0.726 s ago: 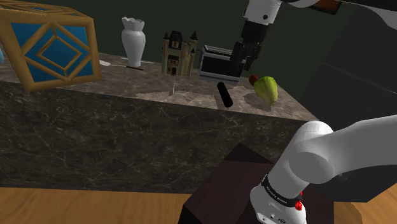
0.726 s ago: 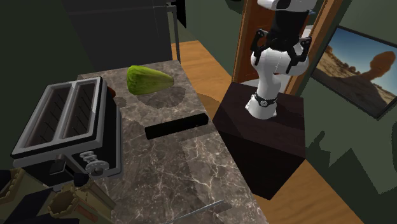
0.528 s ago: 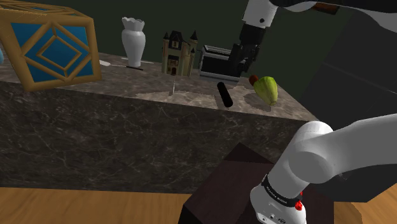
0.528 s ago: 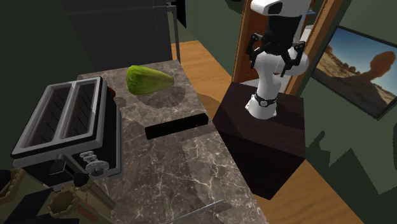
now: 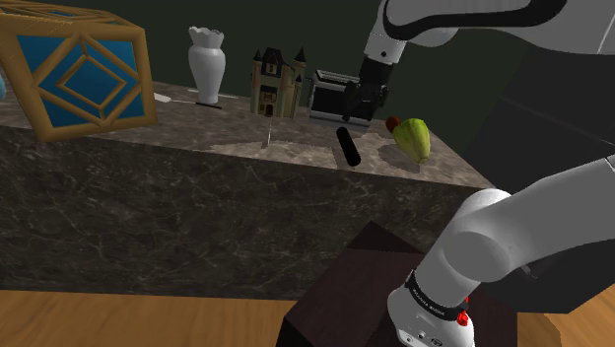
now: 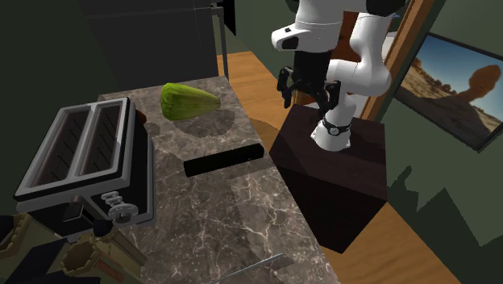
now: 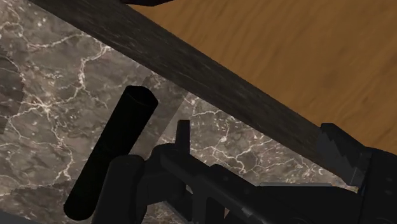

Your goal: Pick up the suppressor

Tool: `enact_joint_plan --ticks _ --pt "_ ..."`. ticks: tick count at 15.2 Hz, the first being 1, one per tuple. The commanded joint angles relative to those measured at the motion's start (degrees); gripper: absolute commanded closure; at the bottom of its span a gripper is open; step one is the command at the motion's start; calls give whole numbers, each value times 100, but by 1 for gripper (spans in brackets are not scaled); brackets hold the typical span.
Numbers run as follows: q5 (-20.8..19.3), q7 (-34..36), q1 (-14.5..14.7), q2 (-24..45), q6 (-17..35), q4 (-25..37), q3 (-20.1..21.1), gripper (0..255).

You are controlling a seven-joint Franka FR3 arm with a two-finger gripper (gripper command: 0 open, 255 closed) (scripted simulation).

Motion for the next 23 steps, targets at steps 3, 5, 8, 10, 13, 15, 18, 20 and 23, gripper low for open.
enact_joint_plan --ticks 3,5,8,10,13,15,18,20,23 --pt "96 6 -171 577 587 69 -353 0" --pt "184 -7 -238 888 861 129 -528 0" --pt "368 -55 -328 1376 1248 251 -790 0" --pt "532 -111 -382 1715 1486 355 -963 0" --pt "846 -232 -461 2246 1807 542 -1214 0" --pt "1105 -340 -520 2613 1994 689 -1368 0" --pt "1488 -504 -621 3098 2193 901 -1532 0" --pt "1550 -565 -623 3173 2334 822 -1532 0" --pt "1654 -664 -623 3296 2542 712 -1531 0"
